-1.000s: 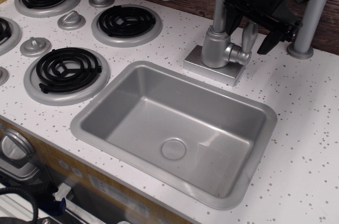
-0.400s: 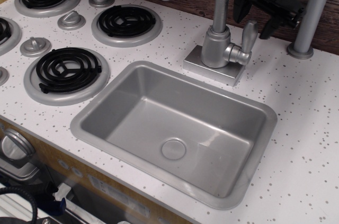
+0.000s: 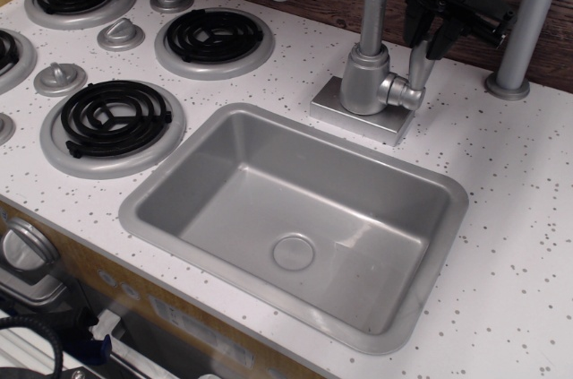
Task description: Lever vertical to front
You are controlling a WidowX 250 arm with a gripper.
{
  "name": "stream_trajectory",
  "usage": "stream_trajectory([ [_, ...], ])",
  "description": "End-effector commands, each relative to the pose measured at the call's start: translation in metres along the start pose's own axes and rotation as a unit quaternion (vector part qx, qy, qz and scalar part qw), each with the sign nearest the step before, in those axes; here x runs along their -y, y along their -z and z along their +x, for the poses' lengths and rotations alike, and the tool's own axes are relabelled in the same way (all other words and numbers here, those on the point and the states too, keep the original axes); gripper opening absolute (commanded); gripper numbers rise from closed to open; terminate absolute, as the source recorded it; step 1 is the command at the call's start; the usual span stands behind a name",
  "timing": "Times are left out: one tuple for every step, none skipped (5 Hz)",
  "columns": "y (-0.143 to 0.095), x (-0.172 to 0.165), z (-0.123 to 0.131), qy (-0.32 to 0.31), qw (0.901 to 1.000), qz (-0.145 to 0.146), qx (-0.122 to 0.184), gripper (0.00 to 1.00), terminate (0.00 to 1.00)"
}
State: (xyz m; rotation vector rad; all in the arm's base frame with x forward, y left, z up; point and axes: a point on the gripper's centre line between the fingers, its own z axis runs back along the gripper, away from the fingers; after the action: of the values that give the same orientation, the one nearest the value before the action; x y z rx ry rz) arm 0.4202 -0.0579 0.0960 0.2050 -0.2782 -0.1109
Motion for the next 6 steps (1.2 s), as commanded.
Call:
stream_trajectory([
  [-0.012,-0.004,-0.005,-0.033,0.9994,-0.014,0.002,0.00,0.00],
  [-0.006,0.002,-0.021,-0.052,0.9985,-0.020,0.000,0.00,0.00],
  [0.005,0.003,-0.030,-0.067,0.9970,-0.039,0.001,0.00,0.00],
  [0.020,-0.001,-0.034,-0.072,0.9956,-0.059,0.014,0.00,0.00],
  [0.029,-0.002,-0.038,-0.079,0.9940,-0.076,0.003,0.00,0.00],
  [0.029,0.000,-0.042,-0.092,0.9922,-0.079,-0.028,0.00,0.00],
])
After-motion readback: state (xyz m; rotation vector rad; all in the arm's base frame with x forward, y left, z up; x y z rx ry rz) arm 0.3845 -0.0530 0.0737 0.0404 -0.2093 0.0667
